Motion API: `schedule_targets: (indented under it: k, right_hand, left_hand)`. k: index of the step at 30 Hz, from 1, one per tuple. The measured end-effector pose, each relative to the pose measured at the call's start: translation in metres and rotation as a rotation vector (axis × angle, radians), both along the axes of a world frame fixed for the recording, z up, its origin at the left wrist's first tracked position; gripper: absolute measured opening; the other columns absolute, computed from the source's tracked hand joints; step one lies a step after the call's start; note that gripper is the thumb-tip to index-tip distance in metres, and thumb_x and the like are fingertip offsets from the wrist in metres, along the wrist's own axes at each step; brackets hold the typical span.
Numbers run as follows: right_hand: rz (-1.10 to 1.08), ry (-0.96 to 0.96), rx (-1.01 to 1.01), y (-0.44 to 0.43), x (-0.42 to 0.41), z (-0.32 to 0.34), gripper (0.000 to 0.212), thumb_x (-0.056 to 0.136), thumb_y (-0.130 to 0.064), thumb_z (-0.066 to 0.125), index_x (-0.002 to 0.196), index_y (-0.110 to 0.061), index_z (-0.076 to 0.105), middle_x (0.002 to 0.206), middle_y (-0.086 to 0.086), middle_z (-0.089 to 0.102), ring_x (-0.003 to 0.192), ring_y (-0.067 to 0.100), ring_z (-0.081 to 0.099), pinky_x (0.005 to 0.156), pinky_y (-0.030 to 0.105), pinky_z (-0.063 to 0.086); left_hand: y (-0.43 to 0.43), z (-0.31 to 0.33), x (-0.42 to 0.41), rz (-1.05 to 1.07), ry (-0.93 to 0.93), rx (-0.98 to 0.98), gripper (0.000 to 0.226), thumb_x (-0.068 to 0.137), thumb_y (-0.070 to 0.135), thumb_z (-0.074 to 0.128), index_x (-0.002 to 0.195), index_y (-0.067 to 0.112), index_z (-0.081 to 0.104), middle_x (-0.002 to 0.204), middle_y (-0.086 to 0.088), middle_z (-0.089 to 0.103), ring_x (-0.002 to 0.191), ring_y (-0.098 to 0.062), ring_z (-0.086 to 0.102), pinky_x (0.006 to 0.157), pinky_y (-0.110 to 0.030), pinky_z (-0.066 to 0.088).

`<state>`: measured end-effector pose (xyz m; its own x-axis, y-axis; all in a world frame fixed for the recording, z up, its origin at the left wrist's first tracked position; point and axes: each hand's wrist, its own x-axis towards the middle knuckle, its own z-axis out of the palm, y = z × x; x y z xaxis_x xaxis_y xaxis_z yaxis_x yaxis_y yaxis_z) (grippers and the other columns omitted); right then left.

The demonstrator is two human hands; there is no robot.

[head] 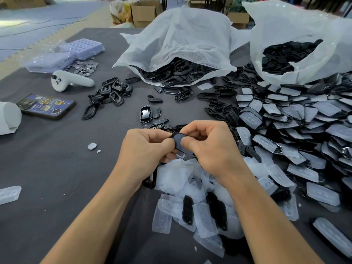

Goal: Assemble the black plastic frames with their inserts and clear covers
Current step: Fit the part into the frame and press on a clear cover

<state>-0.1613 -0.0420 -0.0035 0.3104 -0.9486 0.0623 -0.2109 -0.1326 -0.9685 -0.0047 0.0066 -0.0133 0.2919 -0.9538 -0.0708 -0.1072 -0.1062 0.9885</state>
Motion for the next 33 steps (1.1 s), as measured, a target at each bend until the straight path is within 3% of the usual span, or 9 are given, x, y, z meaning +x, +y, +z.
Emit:
schedule_targets:
  k: [7, 13, 16, 20, 22, 27, 33]
  right_hand:
    - [-0.057, 0.007, -0.051, 0.002, 0.006, -0.004, 0.014, 0.084, -0.010, 0.078, 0.075, -0.020, 0.076, 0.067, -0.003, 0.073, 0.060, 0.006, 0.064, 0.059, 0.019, 0.053]
    - [-0.053, -0.040, -0.070, -0.001, 0.005, -0.003, 0.020, 0.085, -0.001, 0.076, 0.073, -0.017, 0.076, 0.067, 0.000, 0.073, 0.061, 0.008, 0.064, 0.063, 0.027, 0.056]
    - [-0.037, -0.043, -0.079, -0.001, 0.004, -0.003, 0.017, 0.085, -0.003, 0.077, 0.076, -0.018, 0.078, 0.070, -0.002, 0.075, 0.065, 0.012, 0.069, 0.066, 0.029, 0.059]
    - [0.022, -0.160, 0.130, -0.004, -0.003, -0.001, 0.018, 0.087, 0.000, 0.072, 0.088, -0.016, 0.079, 0.080, 0.005, 0.078, 0.062, 0.013, 0.068, 0.058, 0.026, 0.056]
    - [0.003, -0.203, 0.167, -0.006, -0.005, 0.000, 0.015, 0.087, 0.005, 0.071, 0.090, -0.009, 0.077, 0.075, 0.009, 0.075, 0.056, 0.014, 0.066, 0.054, 0.025, 0.054]
    - [-0.040, -0.160, 0.088, -0.007, -0.005, -0.001, 0.017, 0.084, 0.004, 0.072, 0.081, -0.012, 0.075, 0.065, 0.001, 0.073, 0.053, 0.012, 0.066, 0.051, 0.020, 0.050]
    - [0.004, -0.133, 0.065, -0.006, -0.005, -0.002, 0.019, 0.085, 0.004, 0.071, 0.082, -0.014, 0.076, 0.066, 0.003, 0.074, 0.052, 0.011, 0.064, 0.052, 0.021, 0.051]
  left_hand:
    - [0.001, -0.003, -0.005, 0.039, 0.030, -0.014, 0.019, 0.088, 0.001, 0.072, 0.081, 0.014, 0.083, 0.072, -0.014, 0.078, 0.059, -0.017, 0.072, 0.056, -0.022, 0.056]
    - [0.004, -0.001, -0.010, 0.080, 0.030, -0.063, 0.025, 0.087, -0.003, 0.072, 0.078, 0.016, 0.084, 0.069, -0.013, 0.077, 0.058, -0.020, 0.072, 0.055, -0.024, 0.057]
    - [0.003, 0.000, -0.012, 0.118, 0.091, -0.050, 0.018, 0.086, -0.006, 0.071, 0.080, 0.007, 0.082, 0.069, -0.016, 0.076, 0.057, -0.020, 0.072, 0.054, -0.024, 0.057]
    - [0.004, 0.002, -0.015, 0.142, 0.187, -0.042, 0.023, 0.089, -0.006, 0.071, 0.075, 0.009, 0.081, 0.069, -0.018, 0.075, 0.055, -0.018, 0.071, 0.052, -0.024, 0.057]
    - [0.004, 0.003, -0.015, 0.143, 0.214, -0.048, 0.026, 0.090, -0.006, 0.069, 0.073, 0.010, 0.081, 0.070, -0.018, 0.075, 0.055, -0.019, 0.070, 0.052, -0.024, 0.057]
    - [0.004, 0.003, -0.010, 0.065, 0.156, -0.048, 0.021, 0.090, -0.005, 0.066, 0.085, 0.008, 0.082, 0.078, -0.020, 0.077, 0.060, -0.020, 0.069, 0.057, -0.025, 0.059]
    - [0.001, 0.001, -0.006, 0.065, 0.077, -0.017, 0.018, 0.090, 0.001, 0.071, 0.077, 0.010, 0.082, 0.068, -0.017, 0.075, 0.056, -0.019, 0.069, 0.056, -0.026, 0.060]
